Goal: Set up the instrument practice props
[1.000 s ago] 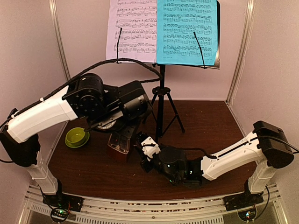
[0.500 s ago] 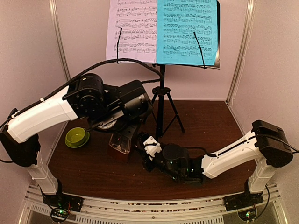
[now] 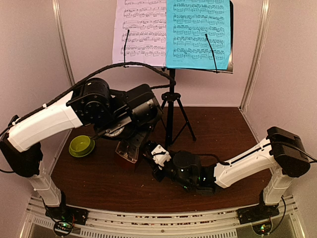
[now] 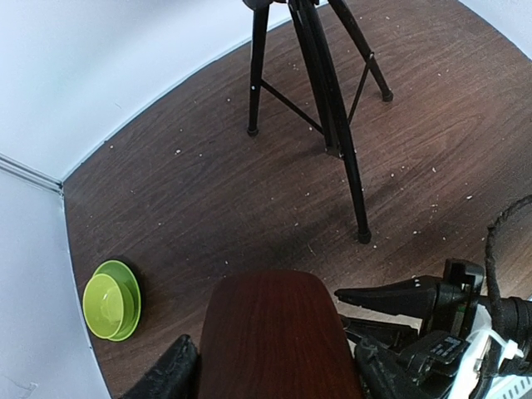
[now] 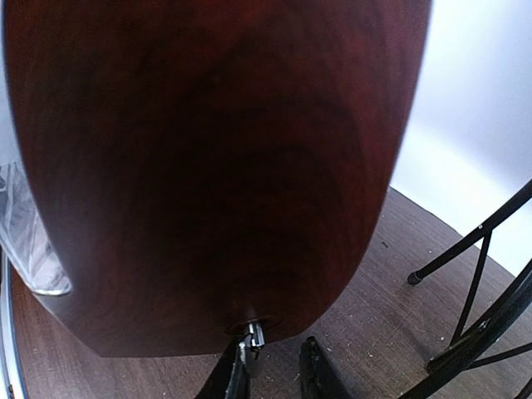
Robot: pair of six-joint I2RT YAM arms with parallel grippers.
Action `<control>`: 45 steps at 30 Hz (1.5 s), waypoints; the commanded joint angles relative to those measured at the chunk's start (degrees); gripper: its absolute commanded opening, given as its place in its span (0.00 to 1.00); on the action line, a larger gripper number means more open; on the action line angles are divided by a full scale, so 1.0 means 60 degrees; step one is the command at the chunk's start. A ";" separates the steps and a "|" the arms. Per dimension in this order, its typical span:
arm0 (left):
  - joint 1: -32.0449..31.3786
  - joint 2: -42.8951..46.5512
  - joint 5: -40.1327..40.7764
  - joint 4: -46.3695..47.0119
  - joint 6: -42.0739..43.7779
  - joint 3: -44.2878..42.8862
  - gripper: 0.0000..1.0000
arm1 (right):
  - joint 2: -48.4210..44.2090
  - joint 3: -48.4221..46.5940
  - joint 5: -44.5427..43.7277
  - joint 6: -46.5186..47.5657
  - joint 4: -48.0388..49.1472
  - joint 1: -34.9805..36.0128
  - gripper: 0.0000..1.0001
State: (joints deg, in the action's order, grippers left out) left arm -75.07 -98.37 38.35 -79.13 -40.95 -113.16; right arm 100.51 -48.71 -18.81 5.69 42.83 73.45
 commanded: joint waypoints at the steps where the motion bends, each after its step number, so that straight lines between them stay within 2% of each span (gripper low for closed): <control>1: -0.0042 0.0252 0.0192 0.0882 0.0296 -0.0151 0.00 | 0.0061 -0.0244 0.0255 0.0303 0.0063 -0.0059 0.22; 8: -0.0042 0.0336 0.0137 0.1035 0.0359 0.0026 0.00 | 0.0085 -0.0447 0.0467 0.0443 0.0046 -0.0058 0.17; 13: -0.0042 0.0448 0.0113 0.1093 0.0326 0.0204 0.00 | -0.0053 -0.0313 0.0559 0.0250 0.0255 -0.0068 0.00; 20: -0.0024 0.1137 0.0104 0.1959 0.0312 0.1261 0.00 | -0.0483 0.0235 0.1601 -0.1152 0.0697 -0.0364 0.00; 28: -0.0020 0.1885 0.0103 0.2876 0.0306 0.2462 0.00 | -0.0374 0.0852 0.3739 -0.4076 0.1752 -0.1132 0.00; 34: -0.0028 0.2229 0.0092 0.3396 0.0304 0.3179 0.00 | -0.0191 0.0981 0.4606 -0.5367 0.2188 -0.1438 0.00; 38: -0.0015 0.2378 0.0224 0.3694 0.0321 0.3512 0.00 | -0.0153 0.1108 0.4755 -0.5753 0.2265 -0.1539 0.00; 44: 0.0456 0.2415 -0.0083 0.4610 0.0309 0.4288 0.00 | -0.0408 0.1228 0.5034 -0.5075 0.1636 -0.1540 0.00; 45: 0.0620 0.2488 -0.0212 0.4957 0.0351 0.4551 0.00 | -0.0485 0.1284 0.5082 -0.4909 0.1517 -0.1547 0.03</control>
State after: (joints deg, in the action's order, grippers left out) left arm -74.17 -85.60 37.34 -57.67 -39.31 -89.30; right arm 99.66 -41.87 9.72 -24.93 50.57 64.60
